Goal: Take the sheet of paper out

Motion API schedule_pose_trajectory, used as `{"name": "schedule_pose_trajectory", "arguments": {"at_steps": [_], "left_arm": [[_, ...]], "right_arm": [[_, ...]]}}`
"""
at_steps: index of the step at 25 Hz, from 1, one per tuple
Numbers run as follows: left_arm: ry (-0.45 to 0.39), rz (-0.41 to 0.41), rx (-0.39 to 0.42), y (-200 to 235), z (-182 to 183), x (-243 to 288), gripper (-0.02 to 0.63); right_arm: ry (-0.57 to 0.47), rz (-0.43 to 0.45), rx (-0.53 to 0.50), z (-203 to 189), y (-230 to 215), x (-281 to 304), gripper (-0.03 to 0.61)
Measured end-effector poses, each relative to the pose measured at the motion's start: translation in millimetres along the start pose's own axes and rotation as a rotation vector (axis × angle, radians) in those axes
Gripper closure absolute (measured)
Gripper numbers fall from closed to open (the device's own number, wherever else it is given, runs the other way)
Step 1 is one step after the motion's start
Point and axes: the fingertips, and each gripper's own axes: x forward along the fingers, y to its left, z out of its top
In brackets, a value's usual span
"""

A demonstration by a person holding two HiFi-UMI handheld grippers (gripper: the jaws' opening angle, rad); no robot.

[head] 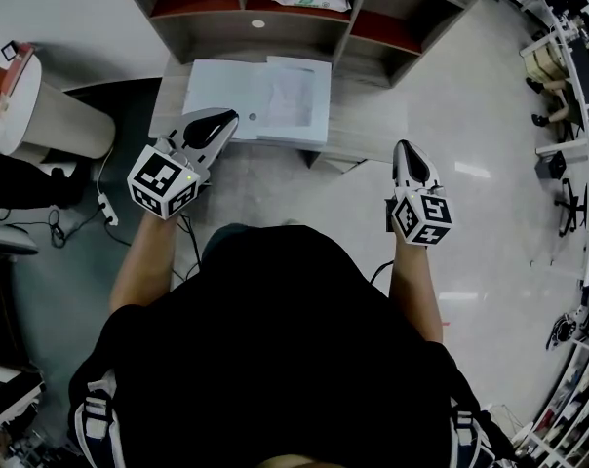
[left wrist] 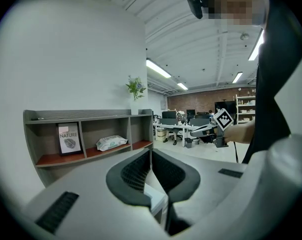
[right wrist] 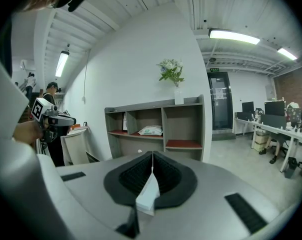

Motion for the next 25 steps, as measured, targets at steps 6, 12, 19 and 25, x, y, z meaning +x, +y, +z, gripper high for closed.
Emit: {"name": "schedule_pose_trajectory", "arguments": {"at_steps": [6,12,19,25], "left_arm": [[0.016,0.013,-0.009,-2,-5,2,0.583],[0.003,0.013,-0.004,-4,1,6,0.584],[0.036,0.008,-0.010,-7,-16,5,0.583],[0.033,-0.009,-0.009,3,-16,16,0.583]], "right_arm": [[0.004,0.018,0.003,-3,-2,3,0.561],[0.017,0.017,0.003,-4,-6,1,0.561],[0.013,0.013,-0.002,-7,-9,1,0.561],[-0.005,0.005,0.019,-6,-12,2,0.562]]}}
